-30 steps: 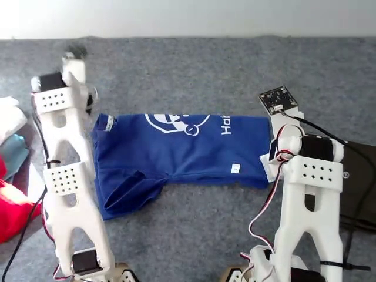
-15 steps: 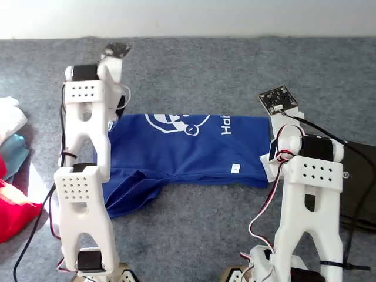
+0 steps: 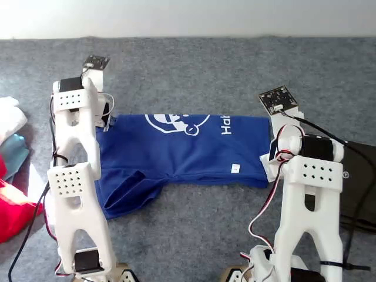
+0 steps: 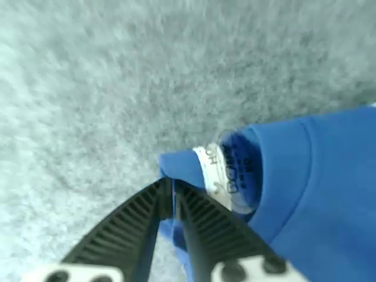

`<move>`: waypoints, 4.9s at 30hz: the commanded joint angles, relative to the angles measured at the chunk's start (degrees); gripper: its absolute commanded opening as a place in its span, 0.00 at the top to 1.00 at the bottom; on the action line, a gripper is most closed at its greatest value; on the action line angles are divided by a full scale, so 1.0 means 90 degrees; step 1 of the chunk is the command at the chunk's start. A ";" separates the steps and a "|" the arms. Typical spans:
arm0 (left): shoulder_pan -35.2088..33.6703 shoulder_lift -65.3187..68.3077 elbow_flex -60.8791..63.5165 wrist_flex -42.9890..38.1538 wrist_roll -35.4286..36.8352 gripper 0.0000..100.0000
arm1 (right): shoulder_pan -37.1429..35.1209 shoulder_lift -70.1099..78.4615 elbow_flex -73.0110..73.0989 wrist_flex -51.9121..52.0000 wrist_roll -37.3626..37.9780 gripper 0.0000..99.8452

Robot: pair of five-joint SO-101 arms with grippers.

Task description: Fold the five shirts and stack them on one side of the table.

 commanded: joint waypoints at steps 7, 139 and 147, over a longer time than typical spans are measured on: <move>0.0078 -0.0147 -0.2652 0.1231 0.0303 0.99 | -0.0073 -0.0200 -0.0049 0.0044 -0.0059 0.99; -0.5118 -0.9768 0.6120 0.0967 -0.0176 0.98 | -0.6208 0.7214 -0.8215 0.0972 0.0527 0.99; -0.5118 -0.9768 0.6120 0.0967 -0.0176 0.98 | -0.5836 0.7595 -0.8215 0.0200 0.0733 0.97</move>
